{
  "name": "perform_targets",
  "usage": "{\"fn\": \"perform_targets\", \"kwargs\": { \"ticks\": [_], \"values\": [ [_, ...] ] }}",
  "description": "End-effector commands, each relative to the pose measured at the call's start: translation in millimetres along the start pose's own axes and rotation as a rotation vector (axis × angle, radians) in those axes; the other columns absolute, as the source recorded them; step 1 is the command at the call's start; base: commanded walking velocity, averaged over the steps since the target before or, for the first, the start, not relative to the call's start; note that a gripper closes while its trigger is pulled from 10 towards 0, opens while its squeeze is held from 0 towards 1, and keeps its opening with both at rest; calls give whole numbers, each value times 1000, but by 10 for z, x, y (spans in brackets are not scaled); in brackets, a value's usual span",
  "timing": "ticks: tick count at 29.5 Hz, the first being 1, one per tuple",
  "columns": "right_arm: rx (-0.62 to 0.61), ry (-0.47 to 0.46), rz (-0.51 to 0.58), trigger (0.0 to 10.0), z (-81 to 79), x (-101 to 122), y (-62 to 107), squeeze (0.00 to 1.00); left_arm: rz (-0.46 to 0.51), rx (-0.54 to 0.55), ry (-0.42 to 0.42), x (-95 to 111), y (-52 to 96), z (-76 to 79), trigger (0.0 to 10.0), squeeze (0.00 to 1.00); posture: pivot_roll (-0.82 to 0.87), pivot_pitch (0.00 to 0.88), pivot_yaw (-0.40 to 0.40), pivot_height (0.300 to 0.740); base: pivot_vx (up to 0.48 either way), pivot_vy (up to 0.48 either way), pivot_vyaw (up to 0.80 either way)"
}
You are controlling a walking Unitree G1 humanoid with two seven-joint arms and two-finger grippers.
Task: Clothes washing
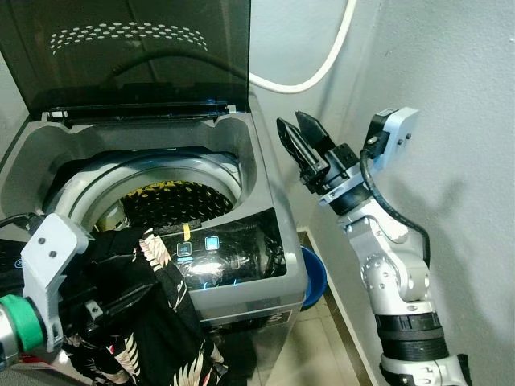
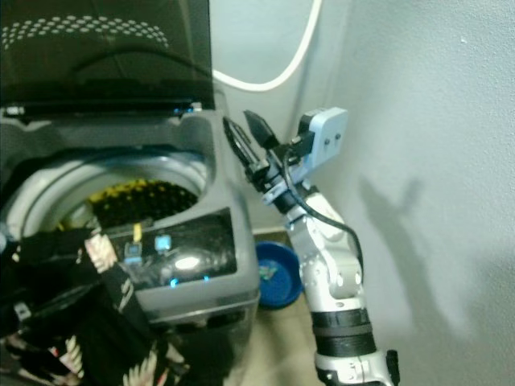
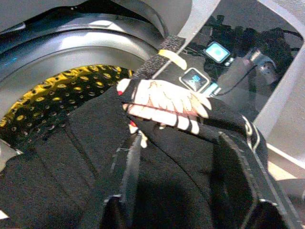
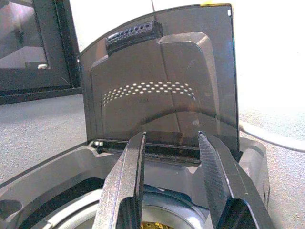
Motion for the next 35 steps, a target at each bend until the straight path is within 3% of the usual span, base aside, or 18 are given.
{"fn": "perform_targets", "kwargs": {
  "ticks": [1, 12, 16, 17, 18, 19, 20, 21, 23, 25, 26, 28, 33, 35],
  "values": [
    [-4, 5, 1, 10000, 14, -3, 16, 0, -79, 11, 40, -232, -41, -3, 0, 0, 126, 94, 11, 740, 0, 0, 0],
    [-17, 12, 4, 10000, 36, 14, 32, 0, -50, 64, -14, -189, -98, -118, 0, 0, 109, 94, 19, 740, 0, 0, 0],
    [-19, 13, 5, 10000, 42, 15, 30, 0, 43, 229, -104, -10, -218, -390, 0, 0, 109, 94, 18, 740, 0, 0, 0],
    [-19, 13, 5, 10000, 42, 15, 30, 0, 43, 229, -104, -10, -218, -390, 0, 0, 109, 94, 18, 740, 0, 0, 0],
    [-19, 13, 6, 10000, 44, 17, 26, 0, 98, 307, -139, 101, -302, -512, 3137, 0, 110, 91, 17, 740, 0, 0, 0],
    [-20, 13, 6, 10000, 45, 16, 22, 0, 140, 359, -161, 193, -367, -589, 10000, 0, 107, 90, 17, 740, 0, 0, 0],
    [-20, 13, 6, 10000, 45, 16, 22, 0, 140, 359, -161, 193, -367, -589, 10000, 0, 107, 90, 17, 740, 0, 0, 0],
    [-20, 13, 8, 10000, 41, 19, 18, 0, 192, 396, -183, 317, -453, -641, 10000, 0, 107, 90, 17, 740, 0, 0, 0],
    [-20, 13, 8, 10000, 41, 19, 18, 0, 192, 396, -183, 317, -453, -641, 10000, 0, 107, 90, 17, 740, 0, 0, 0],
    [-26, 22, 13, 10000, 51, 41, 13, 0, 322, 471, -222, 685, -680, -798, 10000, 0, 86, 85, 17, 740, 0, 0, 0],
    [-26, 22, 13, 10000, 51, 41, 13, 0, 322, 471, -222, 685, -680, -798, 10000, 0, 86, 85, 17, 740, 0, 0, 0],
    [-32, 30, 15, 10000, 61, 53, 17, 0, 412, 516, -239, 998, -812, -913, 10000, 0, 73, 83, 21, 740, 0, 0, 0],
    [-36, 35, 16, 10000, 66, 61, 27, 0, 469, 509, -259, 1275, -893, -945, 10000, 0, 67, 82, 27, 740, 0, 0, 0],
    [-40, 40, 17, 10000, 69, 68, 38, 0, 480, 454, -294, 1394, -941, -868, 10000, 0, 55, 81, 38, 740, 0, 0, 0]
  ]
}}
Point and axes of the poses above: a point about 5 cm out from each wrist's last joint towards the gripper, its own y axis pointing back from the gripper into the wrist, its own x axis along the axis of the wrist's last joint, z = x × y, the point moved 6 cm from there along -y, pointing out of the wrist towards the gripper, and after that the axes turned 1 degree about -y, right-handed, at the moved point
